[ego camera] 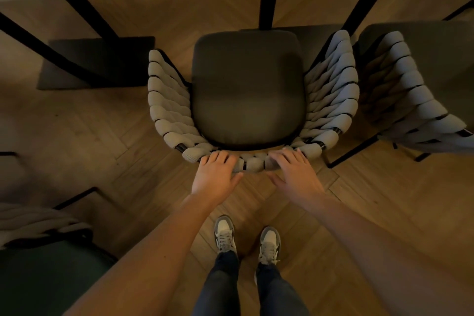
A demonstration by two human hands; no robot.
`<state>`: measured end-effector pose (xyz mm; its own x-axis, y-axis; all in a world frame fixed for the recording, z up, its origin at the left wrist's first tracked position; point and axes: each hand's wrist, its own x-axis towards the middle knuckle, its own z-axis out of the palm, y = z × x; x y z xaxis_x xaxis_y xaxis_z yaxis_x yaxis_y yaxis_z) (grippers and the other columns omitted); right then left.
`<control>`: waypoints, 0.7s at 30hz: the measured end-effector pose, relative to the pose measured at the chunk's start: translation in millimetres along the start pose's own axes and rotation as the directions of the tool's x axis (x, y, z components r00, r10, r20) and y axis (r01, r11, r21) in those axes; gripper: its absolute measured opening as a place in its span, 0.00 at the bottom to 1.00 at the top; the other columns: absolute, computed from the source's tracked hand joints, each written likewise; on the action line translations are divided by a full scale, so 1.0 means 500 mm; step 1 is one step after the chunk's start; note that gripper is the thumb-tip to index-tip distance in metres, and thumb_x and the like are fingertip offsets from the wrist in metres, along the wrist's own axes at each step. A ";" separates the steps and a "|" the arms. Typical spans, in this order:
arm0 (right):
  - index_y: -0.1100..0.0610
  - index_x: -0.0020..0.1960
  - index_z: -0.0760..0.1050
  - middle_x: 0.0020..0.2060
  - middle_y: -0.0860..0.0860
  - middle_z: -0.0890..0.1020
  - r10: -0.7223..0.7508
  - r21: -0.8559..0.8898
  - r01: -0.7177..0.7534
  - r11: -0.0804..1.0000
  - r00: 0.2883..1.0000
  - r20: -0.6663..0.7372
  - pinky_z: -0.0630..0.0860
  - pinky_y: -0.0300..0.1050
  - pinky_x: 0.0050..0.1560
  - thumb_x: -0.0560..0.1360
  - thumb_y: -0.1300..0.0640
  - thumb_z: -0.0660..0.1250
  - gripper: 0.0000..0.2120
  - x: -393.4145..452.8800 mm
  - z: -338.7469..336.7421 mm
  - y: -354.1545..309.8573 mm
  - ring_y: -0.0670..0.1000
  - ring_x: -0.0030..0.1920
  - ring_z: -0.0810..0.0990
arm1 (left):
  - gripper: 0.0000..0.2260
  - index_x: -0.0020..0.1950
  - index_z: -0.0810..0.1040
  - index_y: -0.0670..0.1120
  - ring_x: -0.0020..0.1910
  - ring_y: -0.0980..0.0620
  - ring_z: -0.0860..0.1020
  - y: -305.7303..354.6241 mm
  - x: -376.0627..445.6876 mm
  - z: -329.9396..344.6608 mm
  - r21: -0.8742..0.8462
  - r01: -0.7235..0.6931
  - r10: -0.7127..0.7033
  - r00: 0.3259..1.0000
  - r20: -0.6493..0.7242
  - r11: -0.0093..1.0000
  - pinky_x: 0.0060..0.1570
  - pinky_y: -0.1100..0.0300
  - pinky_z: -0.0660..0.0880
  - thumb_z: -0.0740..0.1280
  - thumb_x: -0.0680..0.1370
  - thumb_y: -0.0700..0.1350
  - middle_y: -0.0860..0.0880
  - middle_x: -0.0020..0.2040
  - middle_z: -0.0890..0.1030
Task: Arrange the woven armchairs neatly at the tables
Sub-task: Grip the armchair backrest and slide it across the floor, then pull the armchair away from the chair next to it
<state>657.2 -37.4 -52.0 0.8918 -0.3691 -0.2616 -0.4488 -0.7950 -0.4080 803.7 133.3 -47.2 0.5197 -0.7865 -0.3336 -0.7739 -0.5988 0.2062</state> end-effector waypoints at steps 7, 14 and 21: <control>0.51 0.71 0.70 0.66 0.48 0.73 -0.024 0.045 0.026 0.999 0.999 -0.036 0.66 0.47 0.68 0.82 0.47 0.60 0.19 -0.065 -0.016 -0.010 0.48 0.69 0.68 | 0.18 0.70 0.72 0.52 0.69 0.51 0.69 0.010 -0.113 -0.020 -0.191 0.187 -0.198 0.980 -0.037 0.964 0.70 0.49 0.63 0.57 0.83 0.56 0.52 0.68 0.73; 0.50 0.69 0.71 0.63 0.47 0.75 0.007 0.168 -0.022 0.986 0.996 0.090 0.69 0.46 0.65 0.82 0.46 0.59 0.17 -0.141 0.004 -0.054 0.47 0.66 0.70 | 0.07 0.57 0.77 0.56 0.54 0.59 0.74 0.000 -0.296 0.018 -0.428 0.429 -0.466 0.884 0.021 0.795 0.65 0.51 0.69 0.61 0.82 0.53 0.59 0.51 0.77; 0.49 0.65 0.74 0.60 0.46 0.77 -0.070 0.123 0.047 0.991 0.980 0.186 0.72 0.48 0.63 0.82 0.46 0.59 0.14 -0.207 0.068 -0.181 0.47 0.63 0.72 | 0.06 0.54 0.79 0.54 0.46 0.61 0.76 -0.046 -0.466 0.057 -0.553 0.518 -0.594 0.803 0.050 0.653 0.60 0.48 0.75 0.64 0.81 0.51 0.60 0.43 0.77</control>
<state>603.5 88.9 -17.5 0.8947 -0.2172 -0.3903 -0.4099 -0.7464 -0.5243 690.0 334.4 -0.6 0.8589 -0.2681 -0.4364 -0.0364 -0.8818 0.4702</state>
